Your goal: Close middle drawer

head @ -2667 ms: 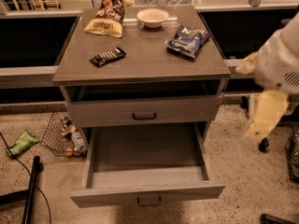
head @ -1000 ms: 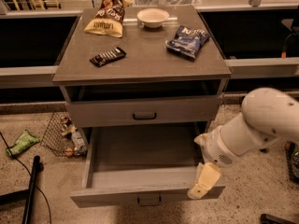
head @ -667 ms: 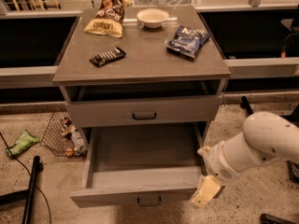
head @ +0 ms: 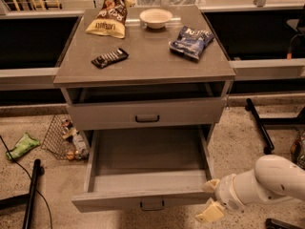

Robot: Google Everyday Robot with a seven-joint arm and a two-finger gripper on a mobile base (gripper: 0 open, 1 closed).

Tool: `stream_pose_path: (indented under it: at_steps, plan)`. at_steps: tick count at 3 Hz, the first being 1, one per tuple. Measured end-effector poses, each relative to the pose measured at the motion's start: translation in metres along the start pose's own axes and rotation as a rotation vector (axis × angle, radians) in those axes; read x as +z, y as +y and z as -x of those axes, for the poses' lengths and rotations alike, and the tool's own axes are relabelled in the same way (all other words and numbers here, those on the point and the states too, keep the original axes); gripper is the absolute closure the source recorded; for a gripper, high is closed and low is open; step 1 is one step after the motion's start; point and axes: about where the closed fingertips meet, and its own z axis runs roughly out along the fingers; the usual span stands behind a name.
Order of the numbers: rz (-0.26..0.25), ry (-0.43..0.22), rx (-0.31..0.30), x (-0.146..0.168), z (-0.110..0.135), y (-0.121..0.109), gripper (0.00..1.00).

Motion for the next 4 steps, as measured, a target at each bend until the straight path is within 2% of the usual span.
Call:
stream_pose_path:
  at_steps: [1, 2, 3, 4]
  plan:
    - [0.022, -0.013, 0.059, 0.045, -0.031, -0.019, 0.55]
    - [0.053, -0.018, 0.079, 0.060, -0.039, -0.014, 0.77]
    - [0.053, -0.018, 0.079, 0.060, -0.039, -0.014, 0.99]
    - [0.053, -0.018, 0.079, 0.060, -0.039, -0.014, 1.00]
